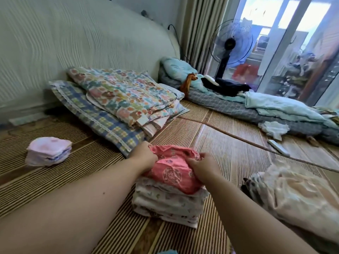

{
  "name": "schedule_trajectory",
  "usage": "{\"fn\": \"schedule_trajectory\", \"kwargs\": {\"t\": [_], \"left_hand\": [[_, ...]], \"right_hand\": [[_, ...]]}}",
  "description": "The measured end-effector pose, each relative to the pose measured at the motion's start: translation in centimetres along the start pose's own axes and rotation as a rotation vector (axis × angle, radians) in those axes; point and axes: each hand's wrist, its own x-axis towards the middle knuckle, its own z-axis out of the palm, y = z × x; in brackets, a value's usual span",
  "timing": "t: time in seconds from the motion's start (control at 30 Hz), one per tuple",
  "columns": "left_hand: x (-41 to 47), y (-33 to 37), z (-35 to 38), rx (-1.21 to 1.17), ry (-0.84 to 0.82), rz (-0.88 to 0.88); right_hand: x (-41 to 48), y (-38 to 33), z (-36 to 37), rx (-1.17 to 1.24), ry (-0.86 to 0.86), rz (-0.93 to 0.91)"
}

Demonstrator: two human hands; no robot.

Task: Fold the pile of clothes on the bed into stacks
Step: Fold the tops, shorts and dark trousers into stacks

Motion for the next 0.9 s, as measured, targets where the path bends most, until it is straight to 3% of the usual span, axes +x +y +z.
{"fn": "schedule_trajectory", "kwargs": {"t": [0.23,0.37,0.47,0.67,0.77,0.9], "left_hand": [[-1.5,1.7,-1.9,-0.027,0.062,0.020],[-5.7,4.0,-2.5,0.167,0.087,0.126],[-10.9,5.8,-0.9,0.192,0.052,0.299],[-24.1,7.0,9.1,0.144,-0.307,0.652],[-29.7,6.6,15.9,0.278,-0.484,0.829],[-33.9,7.7,22.6,0.367,-0.614,0.930]], "right_hand": [[-3.1,-1.4,-3.1,0.002,0.055,-0.087],[-7.4,-0.7,-6.7,0.044,0.039,-0.157],[-12.0,1.1,-9.7,0.025,0.023,-0.217],[-21.7,10.4,-15.7,-0.107,0.100,-0.214],[-25.7,16.8,-19.3,-0.198,0.200,-0.093],[-29.0,23.9,-23.9,-0.301,0.261,0.097]]}}
